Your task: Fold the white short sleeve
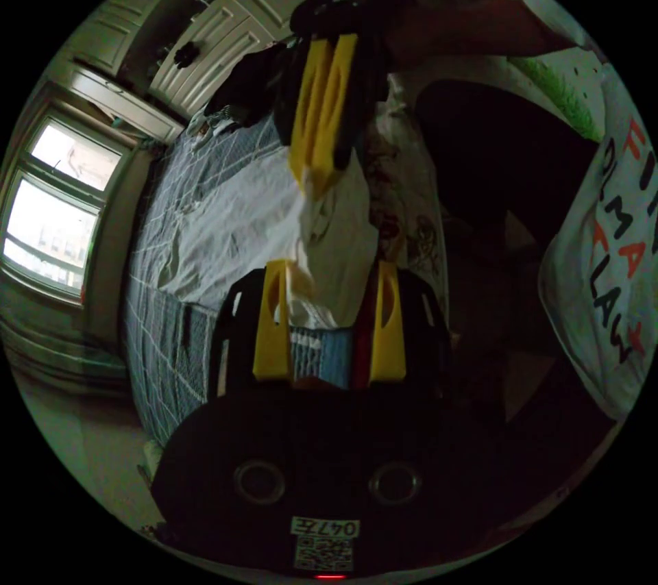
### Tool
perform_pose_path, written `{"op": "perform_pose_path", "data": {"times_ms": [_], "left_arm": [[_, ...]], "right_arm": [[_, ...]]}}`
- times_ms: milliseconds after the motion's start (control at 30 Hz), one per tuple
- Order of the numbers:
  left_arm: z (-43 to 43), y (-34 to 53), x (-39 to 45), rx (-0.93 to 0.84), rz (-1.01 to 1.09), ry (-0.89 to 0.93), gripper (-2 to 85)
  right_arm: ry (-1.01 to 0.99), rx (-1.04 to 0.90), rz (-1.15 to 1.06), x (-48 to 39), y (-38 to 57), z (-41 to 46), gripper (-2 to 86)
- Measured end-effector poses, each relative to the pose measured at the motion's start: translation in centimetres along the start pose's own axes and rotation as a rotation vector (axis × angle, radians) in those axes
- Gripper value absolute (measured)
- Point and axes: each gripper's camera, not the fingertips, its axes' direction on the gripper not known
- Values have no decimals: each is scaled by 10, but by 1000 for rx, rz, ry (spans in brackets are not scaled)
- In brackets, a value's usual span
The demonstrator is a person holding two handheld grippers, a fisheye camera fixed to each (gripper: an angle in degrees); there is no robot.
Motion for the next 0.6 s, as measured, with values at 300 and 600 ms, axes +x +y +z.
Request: {"op": "perform_pose_path", "data": {"times_ms": [300, 600], "left_arm": [[-18, -8, 2, 20, -11, 15, 171], [-22, -12, -6, 3, 9, 6, 162]], "right_arm": [[258, -229, -481, -71, 23, 31, 25], [166, -99, -166, -16, 33, -16, 6]]}}
